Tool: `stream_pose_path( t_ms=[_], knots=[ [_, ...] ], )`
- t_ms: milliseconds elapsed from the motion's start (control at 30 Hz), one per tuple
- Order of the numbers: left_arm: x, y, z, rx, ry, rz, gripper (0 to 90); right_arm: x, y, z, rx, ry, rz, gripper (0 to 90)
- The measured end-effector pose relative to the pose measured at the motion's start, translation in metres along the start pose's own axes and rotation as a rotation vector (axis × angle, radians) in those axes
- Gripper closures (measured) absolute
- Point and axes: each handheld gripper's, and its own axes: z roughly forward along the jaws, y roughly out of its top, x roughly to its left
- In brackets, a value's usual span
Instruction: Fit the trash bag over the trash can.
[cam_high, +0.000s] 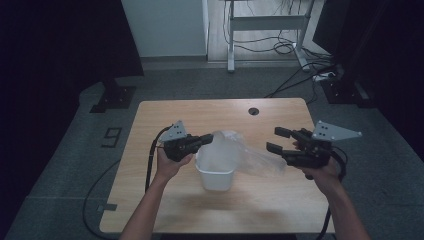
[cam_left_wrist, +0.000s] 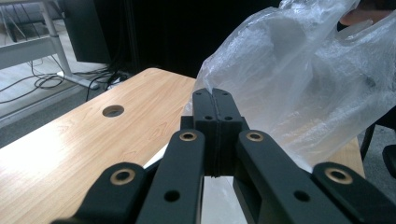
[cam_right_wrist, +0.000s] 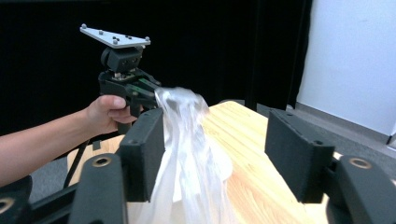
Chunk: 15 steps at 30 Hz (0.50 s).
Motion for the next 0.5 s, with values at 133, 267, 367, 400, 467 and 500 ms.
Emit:
stream_pose_path(
  t_ms=[133,267,367,400,467,500],
  knots=[
    [0.000,-0.001,-0.001,0.000,0.002,-0.002,90.0,-0.001,-0.015,-0.018,-0.016,-0.013,0.034,32.6],
    [0.000,-0.001,-0.001,-0.001,0.004,-0.005,90.0,0.001,-0.027,-0.029,-0.024,-0.025,0.064,27.6],
    [-0.001,-0.001,-0.001,0.001,0.003,-0.005,90.0,0.005,-0.034,-0.033,-0.029,-0.023,0.080,24.8],
    [-0.001,-0.001,0.000,0.002,0.004,-0.006,90.0,0.006,-0.035,-0.034,-0.029,-0.026,0.082,23.5],
    [-0.001,-0.001,0.000,0.004,0.005,-0.004,90.0,0.008,-0.036,-0.037,-0.039,-0.032,0.093,22.0],
    [-0.001,-0.001,0.001,0.004,0.003,-0.005,90.0,0.009,-0.036,-0.038,-0.045,-0.031,0.097,21.4]
  ],
)
